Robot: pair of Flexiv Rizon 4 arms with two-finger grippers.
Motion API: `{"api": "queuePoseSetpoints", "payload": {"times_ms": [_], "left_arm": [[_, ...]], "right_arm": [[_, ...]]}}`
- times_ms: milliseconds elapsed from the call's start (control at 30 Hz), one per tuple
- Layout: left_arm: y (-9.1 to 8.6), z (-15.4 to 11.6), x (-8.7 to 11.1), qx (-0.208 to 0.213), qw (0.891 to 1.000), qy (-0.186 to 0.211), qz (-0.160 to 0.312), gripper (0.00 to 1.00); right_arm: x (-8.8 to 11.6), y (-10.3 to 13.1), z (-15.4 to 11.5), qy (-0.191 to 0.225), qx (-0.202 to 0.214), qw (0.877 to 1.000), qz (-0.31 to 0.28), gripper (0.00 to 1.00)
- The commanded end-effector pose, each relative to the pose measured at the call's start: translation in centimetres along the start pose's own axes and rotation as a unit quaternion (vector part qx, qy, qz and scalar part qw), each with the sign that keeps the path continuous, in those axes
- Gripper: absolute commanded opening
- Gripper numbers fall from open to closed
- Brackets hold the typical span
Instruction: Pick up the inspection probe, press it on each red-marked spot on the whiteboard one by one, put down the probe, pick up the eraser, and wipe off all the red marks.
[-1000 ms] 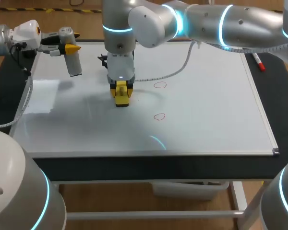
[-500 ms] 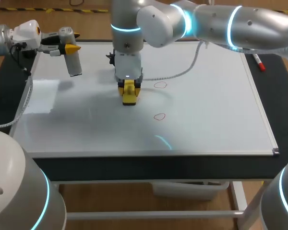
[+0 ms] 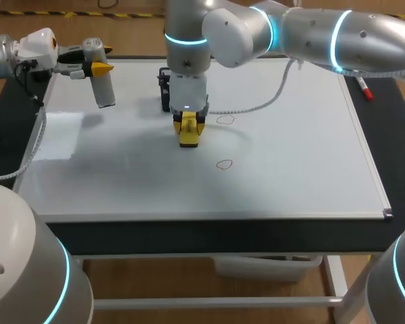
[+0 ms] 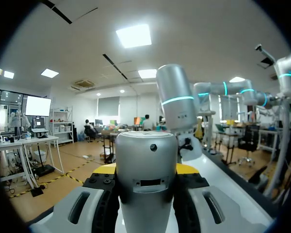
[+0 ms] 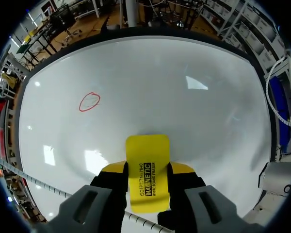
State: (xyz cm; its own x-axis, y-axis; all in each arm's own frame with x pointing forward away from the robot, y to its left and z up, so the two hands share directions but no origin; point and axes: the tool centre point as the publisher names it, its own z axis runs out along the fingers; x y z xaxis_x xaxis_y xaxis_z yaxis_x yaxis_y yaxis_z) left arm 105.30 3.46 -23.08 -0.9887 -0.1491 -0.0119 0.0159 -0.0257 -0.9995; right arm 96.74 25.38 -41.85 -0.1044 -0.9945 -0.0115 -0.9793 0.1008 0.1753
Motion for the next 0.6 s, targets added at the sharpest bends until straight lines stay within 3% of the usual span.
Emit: {"api": "queuePoseSetpoints", "payload": {"times_ms": [33, 600], "left_arm": [[-0.2, 0.0, 0.2, -0.002, 1.0, -0.002, 0.0, 0.0], [-0.2, 0.0, 0.2, -0.002, 1.0, -0.002, 0.0, 0.0]], "right_arm": [[1.4, 0.0, -1.6, 0.002, 0.009, 1.0, 0.007, 0.0], [10.0, -3.2, -5.1, -0.007, 0.044, 0.992, 0.116, 0.0]]}}
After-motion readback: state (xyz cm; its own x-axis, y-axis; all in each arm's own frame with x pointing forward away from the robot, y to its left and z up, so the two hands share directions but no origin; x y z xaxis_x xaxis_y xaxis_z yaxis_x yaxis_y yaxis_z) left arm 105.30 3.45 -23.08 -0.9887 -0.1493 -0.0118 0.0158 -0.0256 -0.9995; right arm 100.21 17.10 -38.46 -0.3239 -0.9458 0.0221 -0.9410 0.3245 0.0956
